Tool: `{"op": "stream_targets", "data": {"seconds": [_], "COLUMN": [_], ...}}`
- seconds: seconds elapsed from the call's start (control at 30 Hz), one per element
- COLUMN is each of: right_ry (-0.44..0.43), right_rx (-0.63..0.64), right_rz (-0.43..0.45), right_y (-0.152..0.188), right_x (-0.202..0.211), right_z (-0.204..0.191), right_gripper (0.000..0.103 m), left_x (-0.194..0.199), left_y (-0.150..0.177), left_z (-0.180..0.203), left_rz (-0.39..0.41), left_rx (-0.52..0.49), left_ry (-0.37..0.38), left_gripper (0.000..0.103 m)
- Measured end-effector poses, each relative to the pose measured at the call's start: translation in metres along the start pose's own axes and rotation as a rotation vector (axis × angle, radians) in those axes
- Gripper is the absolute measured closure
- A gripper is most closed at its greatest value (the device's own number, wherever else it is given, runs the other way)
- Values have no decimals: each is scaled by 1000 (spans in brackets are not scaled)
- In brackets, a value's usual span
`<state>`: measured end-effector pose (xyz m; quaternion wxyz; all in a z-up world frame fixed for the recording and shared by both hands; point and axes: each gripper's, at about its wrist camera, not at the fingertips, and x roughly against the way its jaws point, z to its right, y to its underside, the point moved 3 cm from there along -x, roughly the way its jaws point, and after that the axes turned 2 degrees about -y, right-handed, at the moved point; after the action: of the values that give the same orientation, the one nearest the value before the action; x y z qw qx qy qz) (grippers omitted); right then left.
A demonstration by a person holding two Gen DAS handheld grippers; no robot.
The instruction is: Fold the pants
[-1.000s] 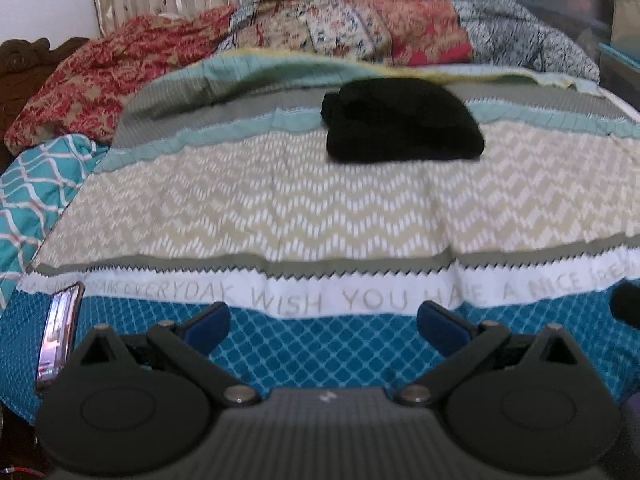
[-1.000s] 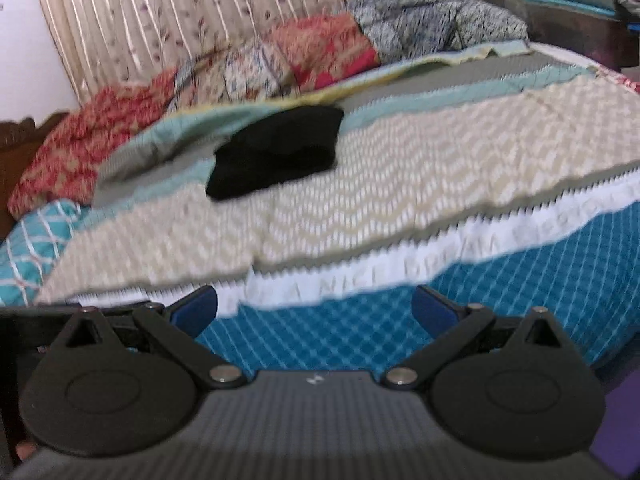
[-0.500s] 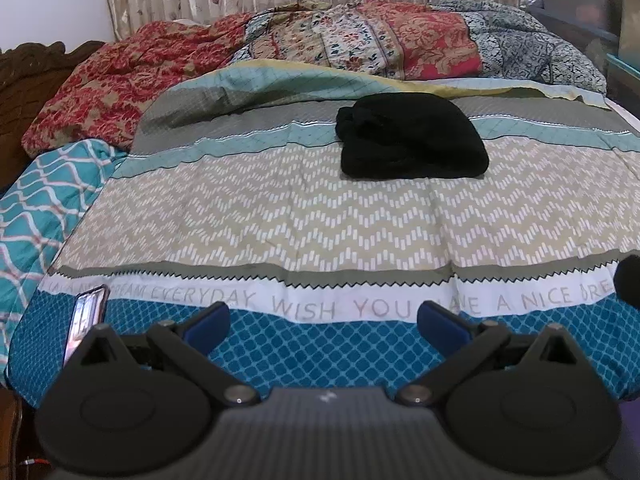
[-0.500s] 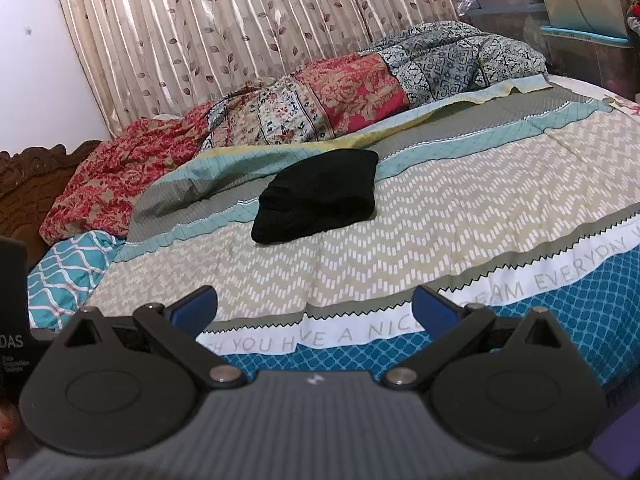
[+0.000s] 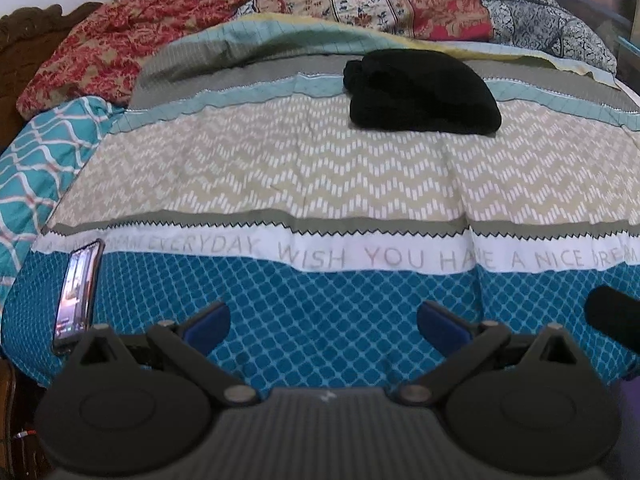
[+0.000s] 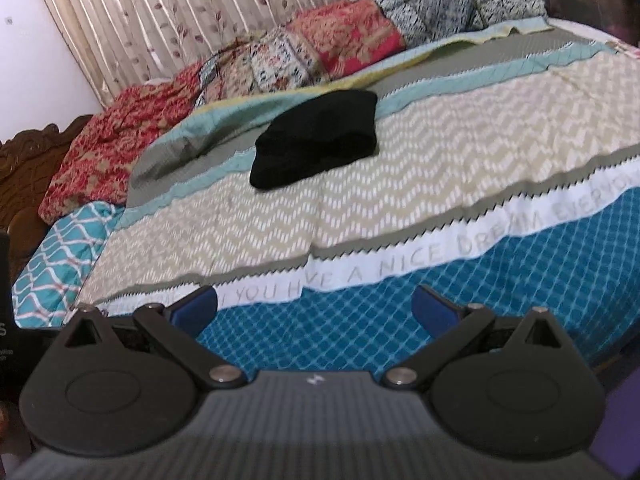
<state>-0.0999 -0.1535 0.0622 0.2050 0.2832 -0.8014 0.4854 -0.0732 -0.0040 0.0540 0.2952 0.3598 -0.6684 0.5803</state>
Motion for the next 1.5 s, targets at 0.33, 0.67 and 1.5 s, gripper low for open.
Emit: {"op": "stream_targets", "data": {"seconds": [0.33,0.67,1.5], "right_ry": [11,16,24], "right_rx": [-40,-57,-59], "right_rz": [-24,-40,-56], "right_y": [2,5,8], "right_x": [-3,-5,-8], "right_z": [7,12,13], "right_gripper": [0,0,0], "left_x": [-5,-11,-25], "left_y": [5,9,18], "left_z": [5,6,3], "left_rz": [-21,-66,-113], "left_rx": [-26,-24,-44], "left_ry": [6,37,-6], "left_gripper": [0,0,0]}}
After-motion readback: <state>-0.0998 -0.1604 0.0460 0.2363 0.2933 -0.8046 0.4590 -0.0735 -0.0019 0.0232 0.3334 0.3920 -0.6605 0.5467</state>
